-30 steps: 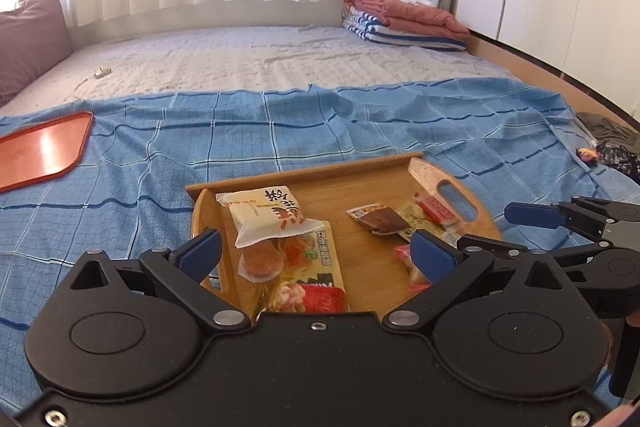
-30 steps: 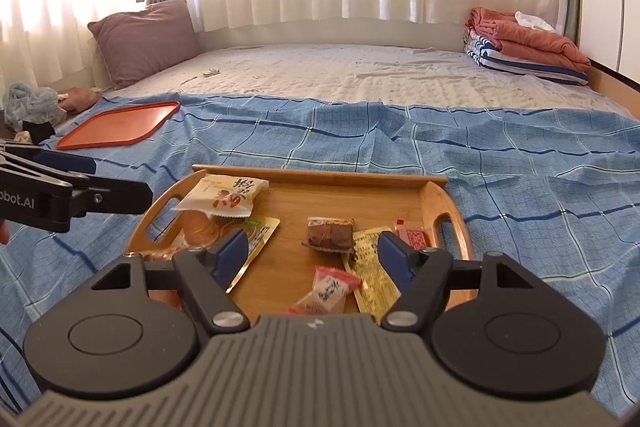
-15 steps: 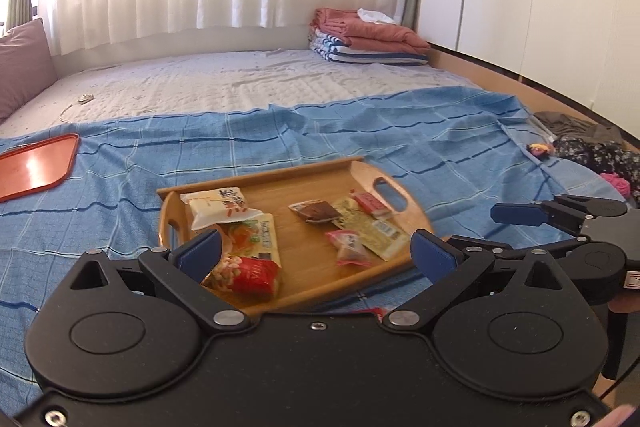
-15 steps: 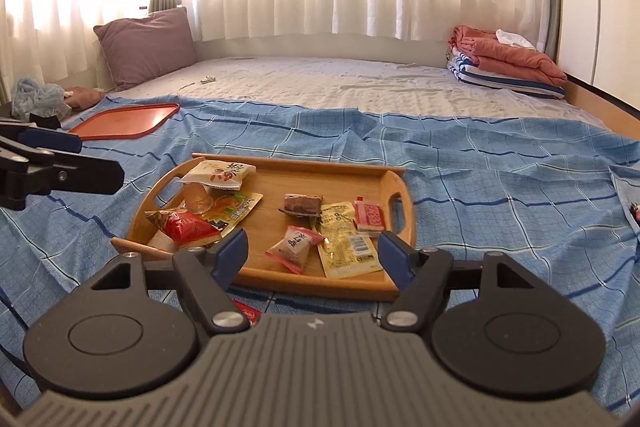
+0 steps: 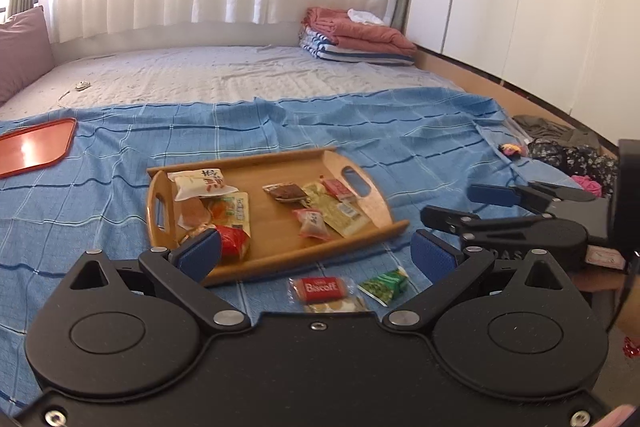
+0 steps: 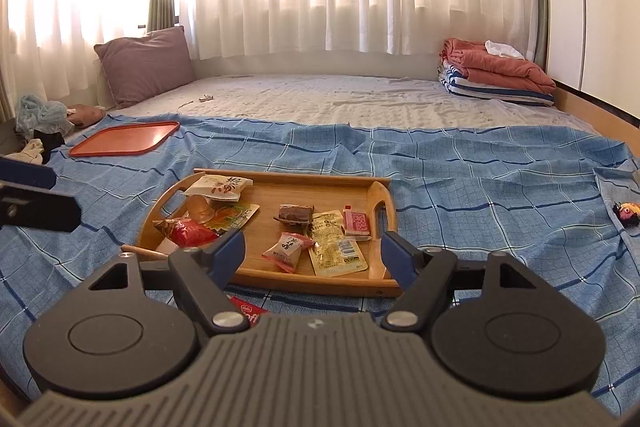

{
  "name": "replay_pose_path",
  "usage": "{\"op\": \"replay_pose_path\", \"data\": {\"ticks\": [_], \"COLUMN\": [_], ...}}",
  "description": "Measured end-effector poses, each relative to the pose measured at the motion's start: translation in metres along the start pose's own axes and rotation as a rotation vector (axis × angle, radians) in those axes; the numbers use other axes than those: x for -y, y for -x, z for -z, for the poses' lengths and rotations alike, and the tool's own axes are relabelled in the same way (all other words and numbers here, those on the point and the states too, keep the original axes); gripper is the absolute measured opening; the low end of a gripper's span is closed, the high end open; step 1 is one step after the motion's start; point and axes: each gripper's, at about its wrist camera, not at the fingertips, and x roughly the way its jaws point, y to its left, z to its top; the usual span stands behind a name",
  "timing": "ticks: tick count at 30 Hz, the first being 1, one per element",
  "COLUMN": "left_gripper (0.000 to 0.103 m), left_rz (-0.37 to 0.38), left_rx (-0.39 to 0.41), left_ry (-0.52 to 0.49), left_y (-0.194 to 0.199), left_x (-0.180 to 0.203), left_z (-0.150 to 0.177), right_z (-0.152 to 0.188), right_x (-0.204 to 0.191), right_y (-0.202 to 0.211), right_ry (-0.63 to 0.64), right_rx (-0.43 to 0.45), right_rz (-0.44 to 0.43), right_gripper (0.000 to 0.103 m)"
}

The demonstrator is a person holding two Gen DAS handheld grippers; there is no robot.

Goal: Organize snacks
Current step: 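Grasp the chocolate bar with the left tool while the right tool grasps the green pea bag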

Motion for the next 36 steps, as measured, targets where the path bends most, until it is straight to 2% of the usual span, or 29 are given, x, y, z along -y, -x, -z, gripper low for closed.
{"op": "replay_pose_path", "data": {"ticks": [8,12,18,30,32,36], "left_gripper": [0.101,0.101,0.092,0.065,0.05,0.048], "left_rz": [0.02,0.013,-0.014,-0.024,-0.012,-0.011], "left_rx": [-0.02,-0.006,-0.017,-0.095,-0.117,-0.126], "left_ry": [0.041,0.009,-0.041,0.0,0.007,0.0], "left_y": [-0.005,-0.02,-0.053,-0.099,-0.104,-0.108], "left_x": [0.02,0.032,0.05,0.048,0.046,0.046], "left_z": [0.053,0.076,0.11,0.143,0.146,0.15], "right_z": [0.022,0.036,0.053,0.081,0.083,0.089], "right_x": [0.013,0.019,0.025,0.031,0.029,0.023], "right_y": [-0.002,-0.008,-0.022,-0.051,-0.056,-0.065], "right_ry": [-0.034,-0.052,-0.053,-0.091,-0.084,-0.069], "right_rx": [-0.037,-0.063,-0.108,-0.111,-0.111,-0.112], "right_rz": [0.009,0.016,0.01,-0.001,-0.011,-0.038], "right_gripper": [0.084,0.084,0.084,0.084,0.084,0.084]}}
